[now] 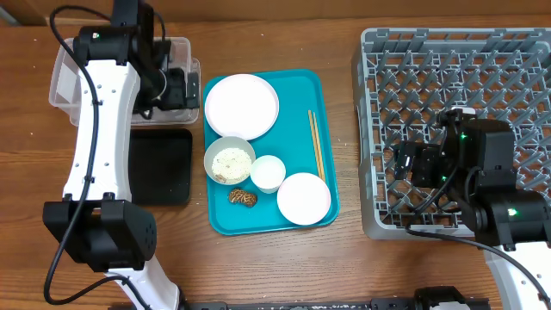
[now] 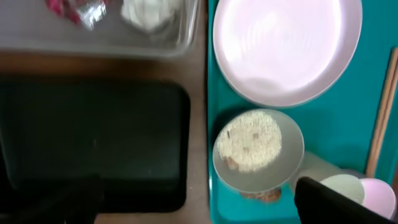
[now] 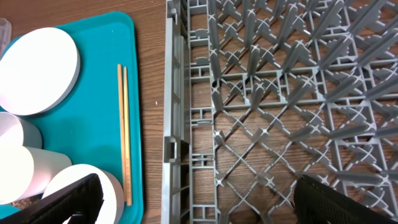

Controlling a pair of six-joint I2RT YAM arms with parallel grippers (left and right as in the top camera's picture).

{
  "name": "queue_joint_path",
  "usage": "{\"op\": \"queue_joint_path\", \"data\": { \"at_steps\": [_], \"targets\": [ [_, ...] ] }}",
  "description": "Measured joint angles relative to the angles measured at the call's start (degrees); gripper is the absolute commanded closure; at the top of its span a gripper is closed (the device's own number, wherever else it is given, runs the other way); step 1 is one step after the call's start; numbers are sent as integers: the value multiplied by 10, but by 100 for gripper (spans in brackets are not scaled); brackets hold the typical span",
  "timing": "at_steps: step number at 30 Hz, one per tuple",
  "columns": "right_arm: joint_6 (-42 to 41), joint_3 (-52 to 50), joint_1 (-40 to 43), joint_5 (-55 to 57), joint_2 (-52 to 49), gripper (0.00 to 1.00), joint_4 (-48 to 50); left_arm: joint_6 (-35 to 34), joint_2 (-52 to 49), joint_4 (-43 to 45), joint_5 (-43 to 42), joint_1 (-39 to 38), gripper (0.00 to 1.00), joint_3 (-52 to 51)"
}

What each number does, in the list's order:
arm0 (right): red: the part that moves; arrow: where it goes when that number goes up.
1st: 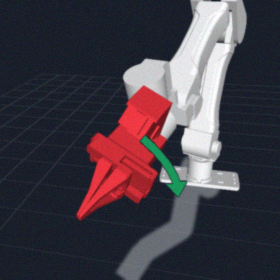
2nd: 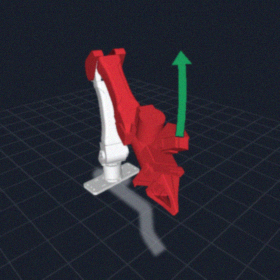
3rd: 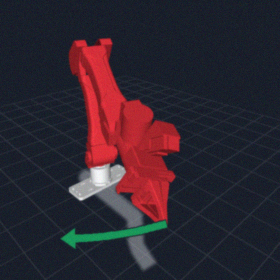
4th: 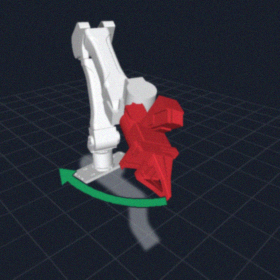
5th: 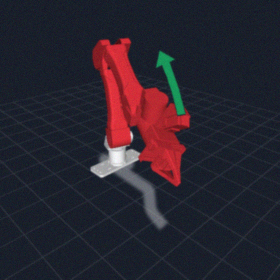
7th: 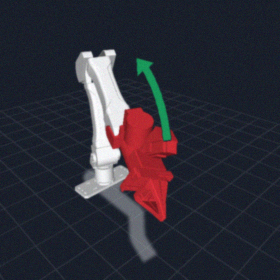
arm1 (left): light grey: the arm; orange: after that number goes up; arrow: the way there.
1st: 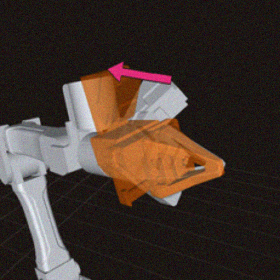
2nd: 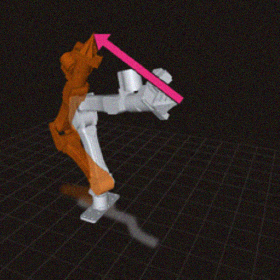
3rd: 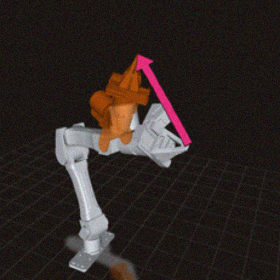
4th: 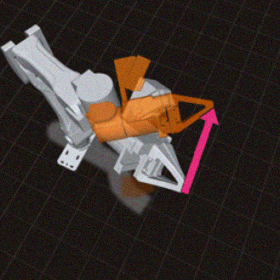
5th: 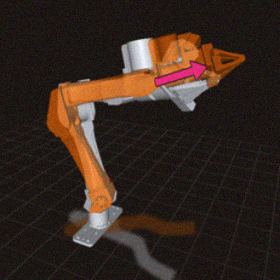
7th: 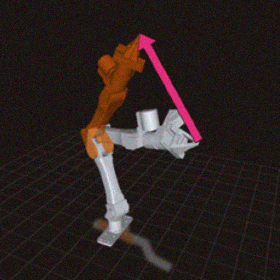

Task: Sort waste into correct bins and load items into the dishwasher
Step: 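Reach the left gripper to the small white cup and grasp it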

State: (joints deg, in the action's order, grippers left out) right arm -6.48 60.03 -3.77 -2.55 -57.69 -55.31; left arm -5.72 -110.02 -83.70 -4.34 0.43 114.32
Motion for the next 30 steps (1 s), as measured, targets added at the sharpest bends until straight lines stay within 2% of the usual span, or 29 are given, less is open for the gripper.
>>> {"op": "queue_joint_path", "data": {
  "at_steps": [7, 16, 23, 30],
  "targets": [
    [-12, 0, 1, 0, 0, 0, -3, -18, 1, -85, -10, -18, 1, 0],
    [-35, 0, 71, 10, 0, 0, -28, -63, 55, -99, 22, -149, 0, -14],
    [-40, 0, 105, 13, 0, 0, -31, -127, 191, -16, 68, -253, 0, -137],
    [-40, 1, 105, 12, -9, 0, -31, -158, 304, 155, 87, -263, 0, -342]
  ]
}}
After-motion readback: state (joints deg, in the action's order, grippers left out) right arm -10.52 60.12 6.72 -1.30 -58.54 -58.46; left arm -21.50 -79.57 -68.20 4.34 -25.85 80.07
